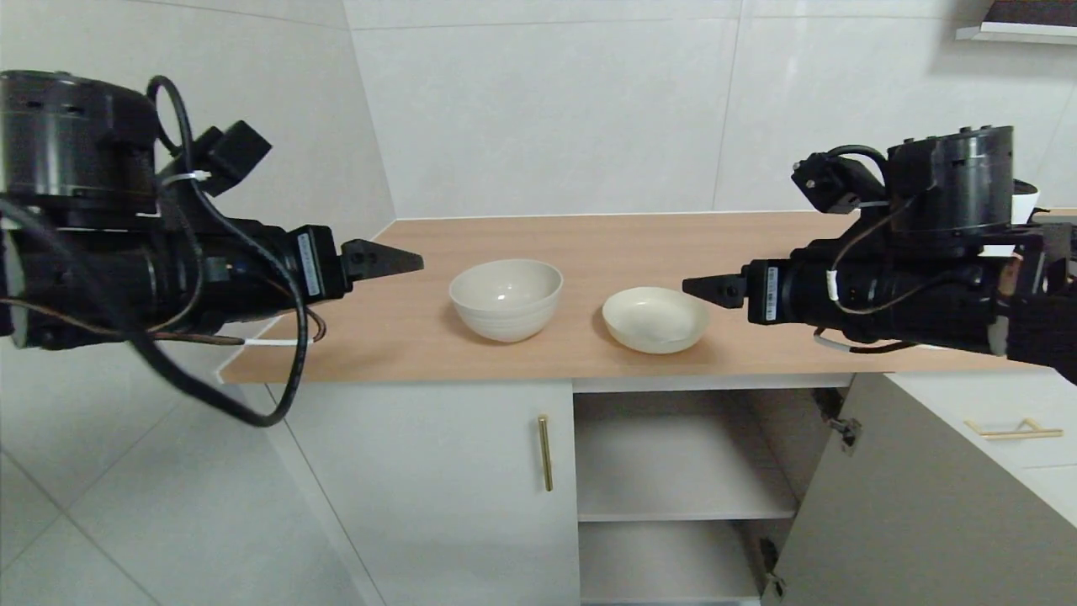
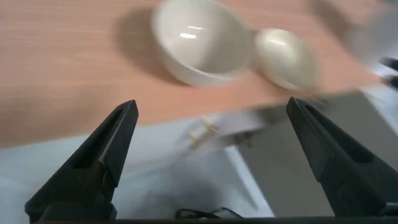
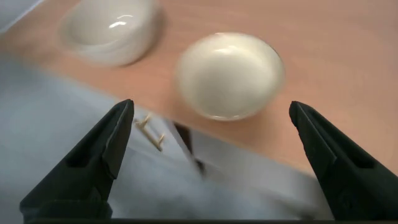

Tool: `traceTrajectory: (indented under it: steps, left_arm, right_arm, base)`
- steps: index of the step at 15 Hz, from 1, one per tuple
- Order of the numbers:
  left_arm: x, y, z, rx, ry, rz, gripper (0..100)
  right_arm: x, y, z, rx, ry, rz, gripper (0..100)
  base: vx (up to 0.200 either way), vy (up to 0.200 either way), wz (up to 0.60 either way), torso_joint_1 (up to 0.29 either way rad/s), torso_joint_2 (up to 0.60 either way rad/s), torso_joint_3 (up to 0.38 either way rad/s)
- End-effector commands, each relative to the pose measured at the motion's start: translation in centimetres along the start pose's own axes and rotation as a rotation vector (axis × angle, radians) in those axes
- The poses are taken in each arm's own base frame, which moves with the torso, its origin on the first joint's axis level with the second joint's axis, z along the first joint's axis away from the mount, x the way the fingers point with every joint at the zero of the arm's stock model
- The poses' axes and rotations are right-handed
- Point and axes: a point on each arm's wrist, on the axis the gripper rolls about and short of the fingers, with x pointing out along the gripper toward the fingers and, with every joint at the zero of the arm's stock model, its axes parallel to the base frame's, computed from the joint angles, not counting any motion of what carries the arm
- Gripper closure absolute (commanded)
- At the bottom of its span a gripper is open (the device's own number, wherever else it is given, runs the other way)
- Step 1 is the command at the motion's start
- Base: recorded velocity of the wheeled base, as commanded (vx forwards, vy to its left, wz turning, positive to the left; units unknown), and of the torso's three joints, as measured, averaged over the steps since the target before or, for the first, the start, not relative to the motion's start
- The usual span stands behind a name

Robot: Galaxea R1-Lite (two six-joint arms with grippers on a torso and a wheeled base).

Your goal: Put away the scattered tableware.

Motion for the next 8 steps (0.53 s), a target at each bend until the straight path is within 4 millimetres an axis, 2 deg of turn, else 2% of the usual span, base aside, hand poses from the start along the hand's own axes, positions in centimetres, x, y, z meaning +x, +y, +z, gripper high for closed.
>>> traceTrajectory:
  steps: [1,3,8]
  left_arm:
    - [6.1,0.6,-0.7,-0.025,0.078,0.122,0]
    - [8.1,-0.4,-1.0,-0.080,0.062,0.178,0]
    - [13.5,0.0,-1.7,-0.086,-0.057,0.284,0]
  right_arm:
    - [3.7,-0.7,-1.1,0.040,0.049,-0.085,0]
    - [4.3,-0.8,-0.9,0.044,0.028,-0.151,0]
    - [4.1,-0.8,-1.0,0.045,0.029,-0.162,0]
  base:
    - [0.000,0.000,0.00,0.000,0.00,0.000]
    - [0.000,0.000,0.00,0.000,0.00,0.000]
    - [0.000,0.000,0.00,0.000,0.00,0.000]
